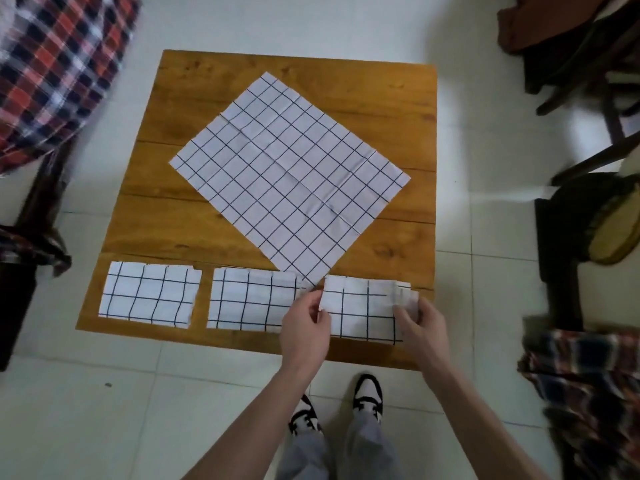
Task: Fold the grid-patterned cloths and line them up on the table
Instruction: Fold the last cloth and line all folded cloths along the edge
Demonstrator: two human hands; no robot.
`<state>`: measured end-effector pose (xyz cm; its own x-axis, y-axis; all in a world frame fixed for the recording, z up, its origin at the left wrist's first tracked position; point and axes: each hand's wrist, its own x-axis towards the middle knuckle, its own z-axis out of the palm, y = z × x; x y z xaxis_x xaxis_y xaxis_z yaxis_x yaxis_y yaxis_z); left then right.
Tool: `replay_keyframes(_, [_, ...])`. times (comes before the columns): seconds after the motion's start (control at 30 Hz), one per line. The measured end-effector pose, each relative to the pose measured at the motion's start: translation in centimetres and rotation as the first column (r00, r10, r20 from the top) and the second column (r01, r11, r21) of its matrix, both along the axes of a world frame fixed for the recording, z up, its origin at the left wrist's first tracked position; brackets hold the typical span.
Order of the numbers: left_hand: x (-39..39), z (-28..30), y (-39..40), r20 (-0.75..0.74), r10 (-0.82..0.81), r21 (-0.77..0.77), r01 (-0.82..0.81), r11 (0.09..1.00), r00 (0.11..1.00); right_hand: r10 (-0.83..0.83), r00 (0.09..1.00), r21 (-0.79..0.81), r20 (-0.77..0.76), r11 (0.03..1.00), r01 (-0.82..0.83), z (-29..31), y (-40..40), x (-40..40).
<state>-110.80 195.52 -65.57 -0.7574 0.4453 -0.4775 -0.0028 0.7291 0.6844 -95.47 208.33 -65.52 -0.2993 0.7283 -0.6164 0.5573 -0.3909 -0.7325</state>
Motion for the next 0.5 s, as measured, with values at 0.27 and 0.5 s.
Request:
replay_keyframes(0.27, [-0.2,-1.1,-1.1,-0.067,-0.053,-0.049,0.05,0.998,0.996,0.054,0.998,0.07,0.045,0.996,-0.057,-1.4,-1.3,-0.5])
replay_keyframes(0.5, [-1.3,-2.6,-1.7,-0.136,-0.148,-0.092,0.136,0.986,0.98,0.065,0.992,0.137,0.107,0.987,-0.08,-2.1,-1.8,-1.1])
